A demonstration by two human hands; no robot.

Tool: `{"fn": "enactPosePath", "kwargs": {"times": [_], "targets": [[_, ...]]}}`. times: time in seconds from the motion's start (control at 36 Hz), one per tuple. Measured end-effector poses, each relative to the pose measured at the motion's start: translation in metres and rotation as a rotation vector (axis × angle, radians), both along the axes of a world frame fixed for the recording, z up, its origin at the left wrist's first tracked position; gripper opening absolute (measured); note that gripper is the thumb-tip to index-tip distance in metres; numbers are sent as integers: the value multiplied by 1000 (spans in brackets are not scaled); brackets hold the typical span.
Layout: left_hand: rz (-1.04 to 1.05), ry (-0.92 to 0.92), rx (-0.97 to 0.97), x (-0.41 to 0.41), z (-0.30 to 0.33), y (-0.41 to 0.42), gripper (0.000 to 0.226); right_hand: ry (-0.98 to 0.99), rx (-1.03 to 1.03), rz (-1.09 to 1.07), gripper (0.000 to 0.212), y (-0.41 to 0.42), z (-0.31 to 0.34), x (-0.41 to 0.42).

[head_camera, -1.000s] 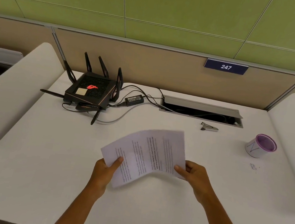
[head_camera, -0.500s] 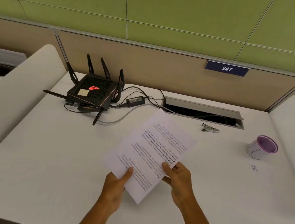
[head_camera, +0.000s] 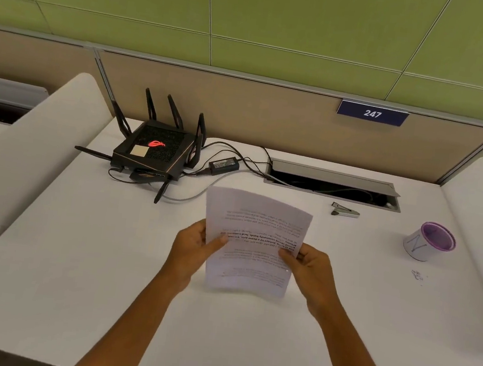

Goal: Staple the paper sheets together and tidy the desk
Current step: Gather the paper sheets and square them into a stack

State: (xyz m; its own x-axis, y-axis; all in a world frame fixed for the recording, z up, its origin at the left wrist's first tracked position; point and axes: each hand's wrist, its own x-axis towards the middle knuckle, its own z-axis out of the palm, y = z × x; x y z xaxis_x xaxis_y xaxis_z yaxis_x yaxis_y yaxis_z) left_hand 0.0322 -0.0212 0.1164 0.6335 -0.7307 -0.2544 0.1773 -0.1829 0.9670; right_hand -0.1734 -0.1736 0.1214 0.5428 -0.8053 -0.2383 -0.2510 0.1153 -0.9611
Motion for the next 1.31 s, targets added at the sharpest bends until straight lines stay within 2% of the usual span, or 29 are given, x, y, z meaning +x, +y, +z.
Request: {"fn": "enactPosePath", "kwargs": {"times": [0.17, 0.36, 0.53, 0.78, 0.92, 1.03, 1.17, 1.31], "targets": [[69, -86, -48, -13, 2, -9, 17, -31, -66, -71, 25, 4, -5, -5], [55, -39, 48, -39, -25, -4, 21, 23, 14, -142, 20, 17, -36, -14], [80, -47, 35, -44, -25, -7, 14, 5, -47, -176, 16, 15, -30, -15], [164, 34, 77, -54, -43, 2, 17, 35, 76, -114, 26, 21, -55, -21], [209, 77, 54, -47, -40, 8, 7, 38, 85, -60, 15, 13, -52, -28], [329, 160, -11, -39, -39, 13, 10, 6, 99, -8, 15, 7, -47, -32], [457, 353, -128, -36, -39, 14, 29, -82, 169, 6, 28, 14, -44, -29], [489, 507, -188, -49, -39, 11, 25, -165, 262, -33, 31, 34, -43, -17]]}}
